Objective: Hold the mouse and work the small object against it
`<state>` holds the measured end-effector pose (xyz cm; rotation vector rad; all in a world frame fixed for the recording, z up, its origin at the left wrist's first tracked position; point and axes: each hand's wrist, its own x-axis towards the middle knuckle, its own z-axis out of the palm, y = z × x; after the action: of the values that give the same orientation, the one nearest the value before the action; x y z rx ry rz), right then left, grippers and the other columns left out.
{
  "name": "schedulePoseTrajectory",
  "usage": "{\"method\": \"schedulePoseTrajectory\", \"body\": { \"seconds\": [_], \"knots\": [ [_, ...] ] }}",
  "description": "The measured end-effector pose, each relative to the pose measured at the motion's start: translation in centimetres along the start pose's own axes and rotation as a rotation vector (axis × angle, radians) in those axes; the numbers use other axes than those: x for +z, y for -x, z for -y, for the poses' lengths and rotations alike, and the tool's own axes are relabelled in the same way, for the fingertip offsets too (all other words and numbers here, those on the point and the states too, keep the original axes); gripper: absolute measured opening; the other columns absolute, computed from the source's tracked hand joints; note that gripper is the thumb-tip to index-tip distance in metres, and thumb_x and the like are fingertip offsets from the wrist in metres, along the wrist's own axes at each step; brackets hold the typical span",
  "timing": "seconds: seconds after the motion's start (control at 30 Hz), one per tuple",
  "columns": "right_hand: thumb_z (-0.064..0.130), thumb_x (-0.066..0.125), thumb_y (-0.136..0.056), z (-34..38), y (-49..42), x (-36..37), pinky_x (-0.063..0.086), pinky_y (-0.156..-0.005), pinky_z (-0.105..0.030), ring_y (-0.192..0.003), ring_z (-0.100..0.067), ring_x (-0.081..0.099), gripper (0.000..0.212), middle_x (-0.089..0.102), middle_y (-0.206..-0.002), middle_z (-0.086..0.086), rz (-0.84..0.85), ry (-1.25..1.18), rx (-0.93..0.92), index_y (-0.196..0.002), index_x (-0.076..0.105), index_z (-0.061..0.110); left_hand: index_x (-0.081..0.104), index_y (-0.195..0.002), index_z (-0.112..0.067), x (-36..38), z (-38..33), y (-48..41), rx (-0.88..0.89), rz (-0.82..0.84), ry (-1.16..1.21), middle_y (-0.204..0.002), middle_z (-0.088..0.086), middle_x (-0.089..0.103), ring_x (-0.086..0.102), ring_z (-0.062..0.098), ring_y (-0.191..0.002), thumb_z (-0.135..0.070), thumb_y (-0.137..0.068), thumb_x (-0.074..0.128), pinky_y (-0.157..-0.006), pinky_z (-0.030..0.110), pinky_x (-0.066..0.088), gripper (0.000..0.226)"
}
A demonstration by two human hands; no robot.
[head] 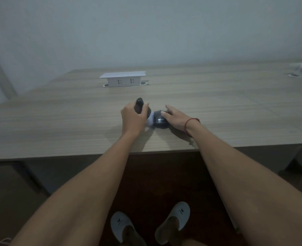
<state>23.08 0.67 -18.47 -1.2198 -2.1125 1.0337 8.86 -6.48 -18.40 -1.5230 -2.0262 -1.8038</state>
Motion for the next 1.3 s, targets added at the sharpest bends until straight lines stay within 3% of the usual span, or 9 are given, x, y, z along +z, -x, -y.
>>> {"method": "schedulePoseTrajectory", "body": {
  "seconds": [0.23,0.37,0.47,0.6,0.8,0.93,1.07,1.2,1.3],
  "knots": [
    [0.029,0.042,-0.101,0.0,-0.2,0.0,0.018,-0.114,-0.027,-0.145,-0.022,0.025,0.059,0.025,-0.158,-0.012,0.014,0.021,0.008,-0.151,0.020,0.006,0.066,-0.075,-0.002,0.6,0.6,-0.9,0.031,0.131,-0.114,-0.072,0.013,0.067,0.064,0.027,-0.071,-0.033,-0.086,0.066,-0.068,0.039,0.055,0.032],
    [0.031,0.042,-0.101,0.1,-0.3,0.2,0.022,-0.112,-0.028,-0.143,-0.024,0.029,0.059,0.030,-0.156,-0.014,0.021,0.019,0.024,-0.150,0.024,0.002,0.064,-0.069,-0.002,-0.1,-0.5,-1.9,-0.027,0.016,-0.037,-0.063,0.006,0.062,0.057,0.020,-0.061,-0.030,-0.086,0.067,-0.055,0.017,0.042,0.033],
    [0.035,0.044,-0.099,-0.2,-0.9,0.2,0.034,-0.100,-0.034,-0.124,-0.025,0.047,0.041,0.047,-0.140,-0.017,0.033,0.016,0.045,-0.126,0.046,0.005,0.068,-0.072,-0.001,0.5,-1.6,-1.5,0.036,0.036,0.027,-0.066,0.007,0.066,0.059,0.018,-0.061,-0.029,-0.086,0.068,-0.060,0.025,0.045,0.031],
    [0.035,0.043,-0.099,-0.3,-0.9,0.4,0.032,-0.086,-0.028,-0.103,-0.017,0.044,0.017,0.049,-0.112,-0.010,0.023,0.025,0.026,-0.105,0.038,0.020,0.063,-0.072,-0.005,0.8,0.0,-1.6,-0.014,0.148,-0.126,-0.068,0.006,0.063,0.057,0.019,-0.063,-0.029,-0.087,0.067,-0.062,0.030,0.050,0.028],
    [0.044,0.050,-0.095,-0.3,-0.5,0.1,0.035,-0.099,-0.035,-0.124,-0.023,0.046,0.053,0.047,-0.139,-0.009,0.036,0.025,0.037,-0.135,0.044,0.011,0.061,-0.068,-0.008,0.7,-1.5,-2.2,0.001,0.046,0.024,-0.057,-0.002,0.055,0.050,0.006,-0.053,-0.028,-0.088,0.065,-0.048,0.005,0.036,0.028],
    [0.058,0.067,-0.078,0.1,0.6,0.2,0.037,-0.100,-0.039,-0.130,-0.025,0.043,0.091,0.039,-0.150,-0.006,0.081,0.008,0.071,-0.148,0.029,0.016,0.065,-0.070,-0.002,1.2,-1.3,-2.9,0.014,0.164,-0.055,-0.065,0.008,0.064,0.056,0.017,-0.058,-0.029,-0.086,0.066,-0.054,0.022,0.042,0.032],
    [0.050,0.080,-0.068,0.4,0.4,0.2,0.038,-0.088,-0.034,-0.109,-0.017,0.045,0.092,0.046,-0.140,-0.004,0.080,-0.046,0.069,-0.141,0.036,0.017,0.061,-0.066,-0.004,1.0,-1.7,-4.3,-0.023,0.283,-0.117,-0.067,0.010,0.063,0.057,0.020,-0.060,-0.032,-0.084,0.070,-0.053,0.024,0.044,0.034],
    [0.043,0.084,-0.066,0.2,-0.1,0.0,0.039,-0.096,-0.037,-0.120,-0.023,0.046,0.103,0.042,-0.147,-0.008,0.080,-0.099,0.091,-0.147,0.026,0.016,0.069,-0.083,0.001,0.9,-1.9,-4.9,-0.093,0.458,0.068,-0.083,0.020,0.072,0.072,0.030,-0.080,-0.026,-0.083,0.073,-0.072,0.045,0.062,0.028],
    [0.042,0.084,-0.067,-0.1,-0.3,0.0,0.035,-0.098,-0.037,-0.136,-0.028,0.036,0.116,0.030,-0.155,-0.007,0.083,-0.109,0.104,-0.153,0.010,0.016,0.062,-0.074,-0.004,1.0,-2.0,-5.5,0.057,0.486,-0.140,-0.068,0.008,0.064,0.061,0.027,-0.068,-0.028,-0.086,0.069,-0.062,0.030,0.052,0.028]
  ]
}}
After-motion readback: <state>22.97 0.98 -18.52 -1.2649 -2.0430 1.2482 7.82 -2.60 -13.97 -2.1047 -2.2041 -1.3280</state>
